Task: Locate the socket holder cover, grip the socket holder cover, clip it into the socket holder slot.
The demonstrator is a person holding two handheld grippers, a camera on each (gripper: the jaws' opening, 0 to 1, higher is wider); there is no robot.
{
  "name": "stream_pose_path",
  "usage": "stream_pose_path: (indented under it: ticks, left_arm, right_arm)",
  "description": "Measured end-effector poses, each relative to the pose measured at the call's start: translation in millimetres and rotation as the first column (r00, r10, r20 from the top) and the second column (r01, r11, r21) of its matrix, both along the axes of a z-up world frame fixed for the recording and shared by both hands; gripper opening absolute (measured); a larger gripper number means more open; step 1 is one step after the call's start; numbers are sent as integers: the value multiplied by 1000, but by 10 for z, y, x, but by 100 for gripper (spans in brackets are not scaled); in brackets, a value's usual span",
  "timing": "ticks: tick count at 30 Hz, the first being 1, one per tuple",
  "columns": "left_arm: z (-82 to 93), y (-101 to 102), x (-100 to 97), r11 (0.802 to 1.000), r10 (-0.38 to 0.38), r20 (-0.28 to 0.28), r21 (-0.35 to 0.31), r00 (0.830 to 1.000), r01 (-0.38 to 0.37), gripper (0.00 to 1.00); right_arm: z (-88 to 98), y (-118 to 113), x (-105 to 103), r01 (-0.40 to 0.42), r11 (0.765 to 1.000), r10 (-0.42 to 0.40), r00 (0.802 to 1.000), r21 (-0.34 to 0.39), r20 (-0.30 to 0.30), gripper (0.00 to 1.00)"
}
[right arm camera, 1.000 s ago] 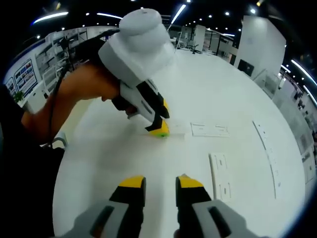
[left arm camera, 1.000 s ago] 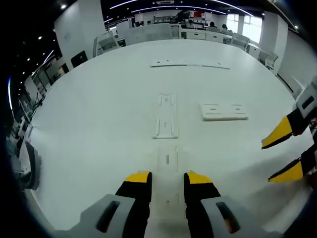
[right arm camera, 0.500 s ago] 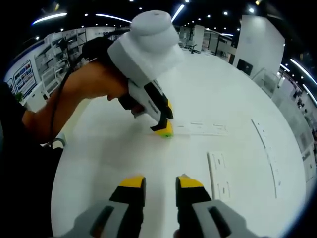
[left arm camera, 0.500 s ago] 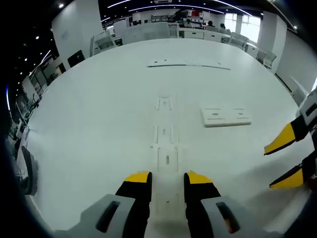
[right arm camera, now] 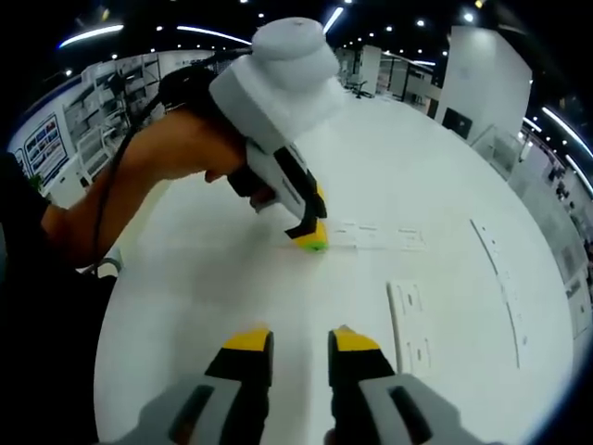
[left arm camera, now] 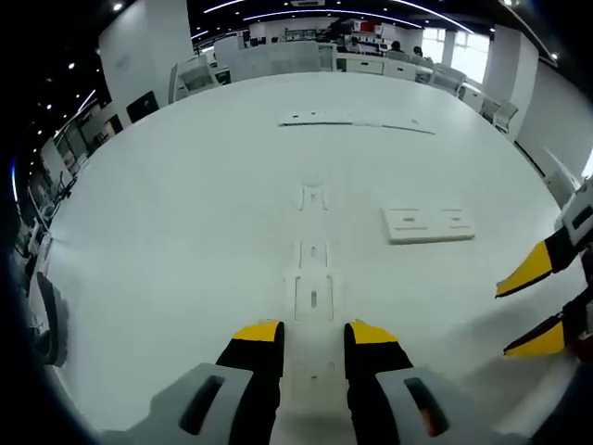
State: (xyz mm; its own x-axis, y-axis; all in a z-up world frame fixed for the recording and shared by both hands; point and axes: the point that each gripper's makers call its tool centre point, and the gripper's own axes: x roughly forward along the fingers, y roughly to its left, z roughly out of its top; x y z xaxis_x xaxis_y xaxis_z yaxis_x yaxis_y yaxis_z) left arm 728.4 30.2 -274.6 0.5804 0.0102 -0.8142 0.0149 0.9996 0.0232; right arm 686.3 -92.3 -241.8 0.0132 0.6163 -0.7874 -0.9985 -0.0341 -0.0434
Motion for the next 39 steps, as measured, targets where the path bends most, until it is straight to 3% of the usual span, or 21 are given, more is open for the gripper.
stream_pose_path:
  ticks: [16, 39]
  left_arm:
    - [3, 9, 50, 1000, -8, -4, -28, 1000, 8, 26]
    - [27, -19, 192, 1000, -24, 4, -13, 1000, 24, 26]
  right_arm:
    - [18, 19, 110, 9, 1000, -9, 1000, -3, -2, 25]
    - [-13, -9, 141, 18, 1000, -18, 1000, -6, 2, 24]
